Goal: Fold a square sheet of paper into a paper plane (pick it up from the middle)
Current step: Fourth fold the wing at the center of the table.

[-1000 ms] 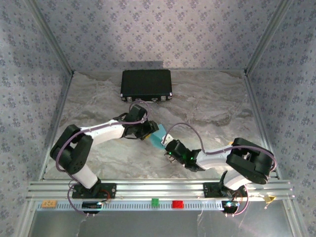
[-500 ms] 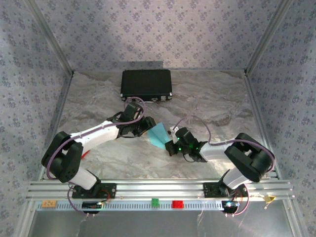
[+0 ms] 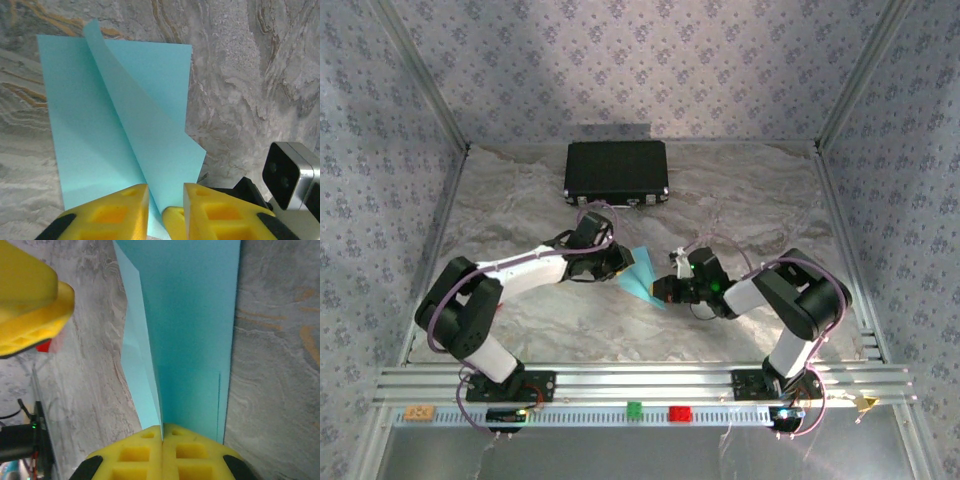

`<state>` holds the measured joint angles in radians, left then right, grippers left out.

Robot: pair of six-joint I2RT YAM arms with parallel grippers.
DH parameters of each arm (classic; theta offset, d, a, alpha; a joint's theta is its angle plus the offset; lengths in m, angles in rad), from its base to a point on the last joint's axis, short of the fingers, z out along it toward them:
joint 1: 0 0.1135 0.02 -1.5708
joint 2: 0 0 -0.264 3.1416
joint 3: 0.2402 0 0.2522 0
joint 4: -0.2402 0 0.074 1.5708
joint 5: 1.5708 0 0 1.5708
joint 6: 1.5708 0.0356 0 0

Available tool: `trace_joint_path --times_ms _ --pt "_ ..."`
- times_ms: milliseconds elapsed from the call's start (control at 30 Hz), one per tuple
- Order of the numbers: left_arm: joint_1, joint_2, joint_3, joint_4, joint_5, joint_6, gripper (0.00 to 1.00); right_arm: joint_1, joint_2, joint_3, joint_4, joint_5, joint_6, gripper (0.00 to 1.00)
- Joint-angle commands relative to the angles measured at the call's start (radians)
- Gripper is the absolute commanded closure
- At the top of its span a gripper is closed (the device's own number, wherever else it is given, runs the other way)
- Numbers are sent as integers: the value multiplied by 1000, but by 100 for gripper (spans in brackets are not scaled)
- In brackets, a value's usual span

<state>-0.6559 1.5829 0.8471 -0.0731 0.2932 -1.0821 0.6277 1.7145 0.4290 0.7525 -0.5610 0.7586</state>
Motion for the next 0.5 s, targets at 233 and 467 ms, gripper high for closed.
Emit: trace_joint_path --times_ms 233,467 --pt "-12 85 -14 157 70 2 84 -41 54 -9 87 -119 155 99" --pt "-18 135 -22 208 61 -7 86 -58 80 -9 96 -134 192 99"
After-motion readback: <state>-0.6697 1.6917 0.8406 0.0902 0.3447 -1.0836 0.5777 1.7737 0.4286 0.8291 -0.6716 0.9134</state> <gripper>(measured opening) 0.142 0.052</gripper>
